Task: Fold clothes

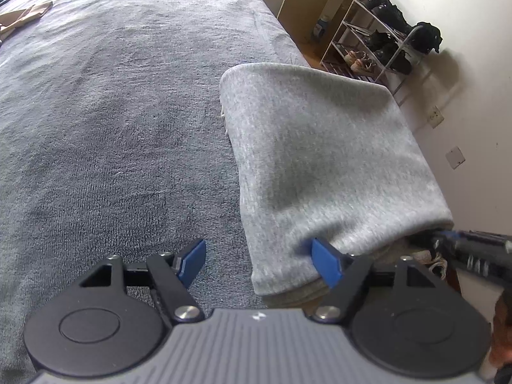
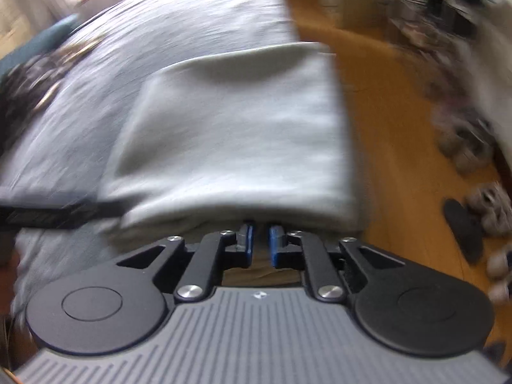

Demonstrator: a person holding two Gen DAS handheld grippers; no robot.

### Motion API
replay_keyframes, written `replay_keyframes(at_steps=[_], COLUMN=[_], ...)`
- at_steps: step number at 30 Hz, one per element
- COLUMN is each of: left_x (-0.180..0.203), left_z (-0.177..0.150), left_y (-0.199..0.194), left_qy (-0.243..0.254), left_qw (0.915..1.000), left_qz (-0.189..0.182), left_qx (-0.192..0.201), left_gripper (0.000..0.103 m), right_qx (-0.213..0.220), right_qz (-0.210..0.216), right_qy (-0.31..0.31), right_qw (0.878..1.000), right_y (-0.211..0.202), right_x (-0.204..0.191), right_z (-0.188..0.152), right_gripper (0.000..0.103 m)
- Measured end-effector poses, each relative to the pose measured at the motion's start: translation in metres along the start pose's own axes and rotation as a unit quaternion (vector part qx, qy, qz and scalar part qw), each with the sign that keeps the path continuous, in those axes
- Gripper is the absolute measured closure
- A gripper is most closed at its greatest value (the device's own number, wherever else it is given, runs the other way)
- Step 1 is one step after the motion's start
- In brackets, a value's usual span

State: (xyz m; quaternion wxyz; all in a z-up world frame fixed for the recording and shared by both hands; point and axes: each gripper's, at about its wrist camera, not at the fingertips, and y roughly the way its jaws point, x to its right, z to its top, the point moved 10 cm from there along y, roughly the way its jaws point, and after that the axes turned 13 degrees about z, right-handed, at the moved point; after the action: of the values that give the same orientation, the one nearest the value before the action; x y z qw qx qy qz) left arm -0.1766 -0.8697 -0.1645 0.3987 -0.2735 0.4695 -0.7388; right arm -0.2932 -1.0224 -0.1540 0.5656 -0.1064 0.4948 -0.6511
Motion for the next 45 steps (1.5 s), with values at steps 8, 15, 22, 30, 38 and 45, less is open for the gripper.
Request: replay_keyframes(at_steps=[8,15,22,30,38,45], left_x=[-0.003,-0.006,-0.004,-0.009,0.025,0.011], left_z=[0.001,0.001,0.002,0.048,0.126,0.115], left_y=[0.000,0.001,0.000,-0.028,0.013,0.059], left_qy=[0.001,-0.001,0.001,-0.001,0.044,0.065], left_qw=[1.0000,0.9999,0.9998,0.9980,0.9885,0.9911], left_qz=[-0.004,-0.011,-0.016,-0.038,-0.082,-0.067], left_qx=[-0.004,-0.010,-0.012,0.050,0.119,0.094], left_gripper=[0.027,0.028,0.030,0.034,0.037,0.033], right_qx=[0.007,0.059,-0.012,0.043,0.051,0.041], right_qz=[-0.009,0.056,-0.012,-0.038,-0.009,-0.038], right_qy=[0.045,-0.006,0.008,-0.051,-0.118,-0.129], right_qw=[0.999,0.997,1.000,0.997,0.992,0.990], right_y=[-0.038,-0.052,-0.013,-0.037,0.033,0.085], right_x=[0.008,-0.022,0.023,0.004,-0.023,0.009], right_z=[-0.008,0.029,0.017,0.074,0.143,0.151], right_gripper=[0.098,0.098,0.100,0.098,0.097,0.103])
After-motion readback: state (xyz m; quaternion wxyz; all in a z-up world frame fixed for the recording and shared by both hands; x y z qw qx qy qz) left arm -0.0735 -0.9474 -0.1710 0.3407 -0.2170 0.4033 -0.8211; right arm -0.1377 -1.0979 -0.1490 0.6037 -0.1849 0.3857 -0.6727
